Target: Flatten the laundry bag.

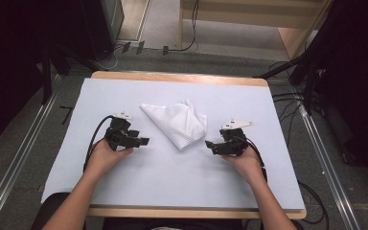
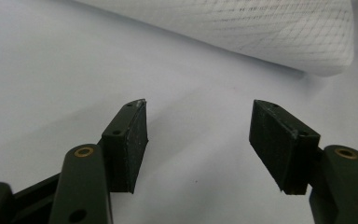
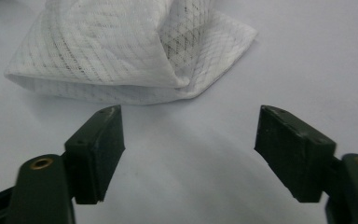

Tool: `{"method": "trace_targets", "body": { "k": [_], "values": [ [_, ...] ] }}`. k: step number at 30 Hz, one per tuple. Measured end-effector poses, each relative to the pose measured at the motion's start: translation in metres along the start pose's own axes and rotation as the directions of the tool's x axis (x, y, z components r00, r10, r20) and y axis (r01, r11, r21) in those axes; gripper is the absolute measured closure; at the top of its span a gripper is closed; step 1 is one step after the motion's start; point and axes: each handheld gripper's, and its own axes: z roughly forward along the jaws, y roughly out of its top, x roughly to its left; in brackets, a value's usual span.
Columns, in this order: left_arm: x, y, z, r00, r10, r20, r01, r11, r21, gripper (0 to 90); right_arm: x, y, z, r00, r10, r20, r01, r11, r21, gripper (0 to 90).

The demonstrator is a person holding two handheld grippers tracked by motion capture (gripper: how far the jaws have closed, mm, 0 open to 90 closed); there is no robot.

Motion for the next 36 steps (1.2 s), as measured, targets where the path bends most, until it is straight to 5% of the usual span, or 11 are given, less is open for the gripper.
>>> {"method": "trace_targets", "body": {
  "k": [10, 36],
  "values": [
    [0.0014, -0.0006, -0.0025, 1.0, -0.003, 0.008, 0.003, 1.0, -0.003, 34.8, -0.006, 0.0031, -0.0034, 0.9989, 0.039, -0.026, -0.038, 0.999, 0.018, 41.7],
    [0.0035, -0.0043, -0.0061, 0.9997, 0.016, -0.018, -0.016, 0.9998, 0.008, 35.6, -0.009, 0.0052, -0.0045, 0.9967, 0.077, -0.027, -0.076, 0.996, 0.045, 54.2]
  ]
}}
